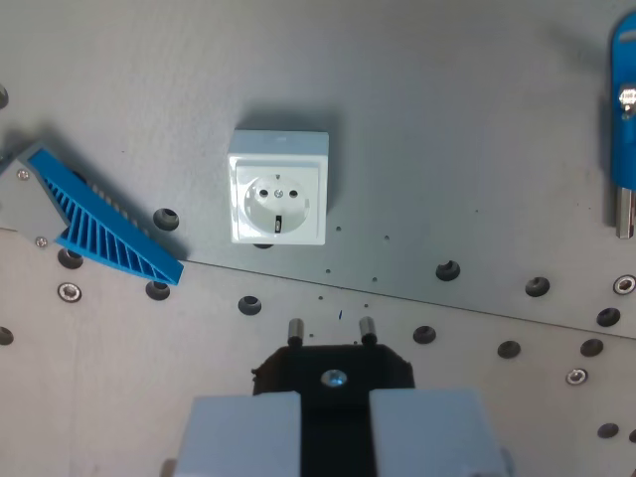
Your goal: Move above the white socket
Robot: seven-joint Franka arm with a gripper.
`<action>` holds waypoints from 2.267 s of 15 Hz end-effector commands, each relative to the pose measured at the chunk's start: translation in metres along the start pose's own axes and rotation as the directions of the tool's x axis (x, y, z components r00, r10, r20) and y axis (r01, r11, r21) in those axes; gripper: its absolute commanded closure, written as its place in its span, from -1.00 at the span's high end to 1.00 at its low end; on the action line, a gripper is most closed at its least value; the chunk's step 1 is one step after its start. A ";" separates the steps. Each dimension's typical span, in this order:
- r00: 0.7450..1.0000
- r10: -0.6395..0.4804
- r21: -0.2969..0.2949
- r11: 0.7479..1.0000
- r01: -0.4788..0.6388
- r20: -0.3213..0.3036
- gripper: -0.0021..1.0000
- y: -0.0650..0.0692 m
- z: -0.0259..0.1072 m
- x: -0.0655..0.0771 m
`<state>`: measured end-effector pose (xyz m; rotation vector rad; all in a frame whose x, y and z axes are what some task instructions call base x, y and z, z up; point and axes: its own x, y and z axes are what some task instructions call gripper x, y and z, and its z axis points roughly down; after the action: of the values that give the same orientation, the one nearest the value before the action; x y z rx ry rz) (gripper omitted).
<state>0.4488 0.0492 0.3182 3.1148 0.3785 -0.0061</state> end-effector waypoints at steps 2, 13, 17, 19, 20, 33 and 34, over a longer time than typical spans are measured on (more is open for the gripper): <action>1.000 0.000 0.000 1.000 0.000 -0.001 -1.00 0.000 0.000 0.000; 1.000 0.005 -0.002 1.000 -0.005 -0.029 -1.00 -0.004 0.023 -0.007; 0.998 0.010 -0.005 1.000 -0.010 -0.062 -1.00 -0.009 0.044 -0.014; 0.998 0.013 -0.004 1.000 -0.013 -0.064 -1.00 -0.011 0.054 -0.018; 0.998 0.016 -0.002 1.000 -0.016 -0.064 -1.00 -0.013 0.059 -0.019; 0.998 0.022 0.000 1.000 -0.022 -0.056 -1.00 -0.027 0.125 -0.041; 0.998 0.022 0.000 1.000 -0.023 -0.060 -1.00 -0.029 0.131 -0.044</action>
<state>0.4044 0.0620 0.1942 3.1184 0.3825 -0.0777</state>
